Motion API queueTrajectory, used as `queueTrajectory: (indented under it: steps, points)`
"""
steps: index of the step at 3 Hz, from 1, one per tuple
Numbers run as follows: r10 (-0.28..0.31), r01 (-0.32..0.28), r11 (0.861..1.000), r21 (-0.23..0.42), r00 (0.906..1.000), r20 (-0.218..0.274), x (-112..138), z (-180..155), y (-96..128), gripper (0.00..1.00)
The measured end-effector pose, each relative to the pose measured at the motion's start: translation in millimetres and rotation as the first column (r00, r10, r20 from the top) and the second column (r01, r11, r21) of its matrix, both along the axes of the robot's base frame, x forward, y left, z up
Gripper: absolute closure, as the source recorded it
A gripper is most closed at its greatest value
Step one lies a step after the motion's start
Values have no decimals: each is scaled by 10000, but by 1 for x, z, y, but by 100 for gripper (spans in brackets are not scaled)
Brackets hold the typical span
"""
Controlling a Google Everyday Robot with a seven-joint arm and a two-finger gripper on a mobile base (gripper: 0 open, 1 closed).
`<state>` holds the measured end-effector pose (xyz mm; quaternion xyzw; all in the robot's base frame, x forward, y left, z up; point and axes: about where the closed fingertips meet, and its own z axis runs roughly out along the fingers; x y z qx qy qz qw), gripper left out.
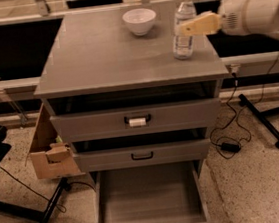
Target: Pick blue plastic bottle from bottom drawer and place on counter
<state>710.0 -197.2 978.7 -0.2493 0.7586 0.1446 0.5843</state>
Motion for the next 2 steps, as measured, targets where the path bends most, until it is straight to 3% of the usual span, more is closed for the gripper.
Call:
queueTrajectory:
  steps: [1, 2]
  points:
    - [-232, 157, 9906, -1361, 9983, -540, -46, 25, -25, 0]
    - [-204, 118, 9888, -1486, 9982, -566, -50, 27, -25, 0]
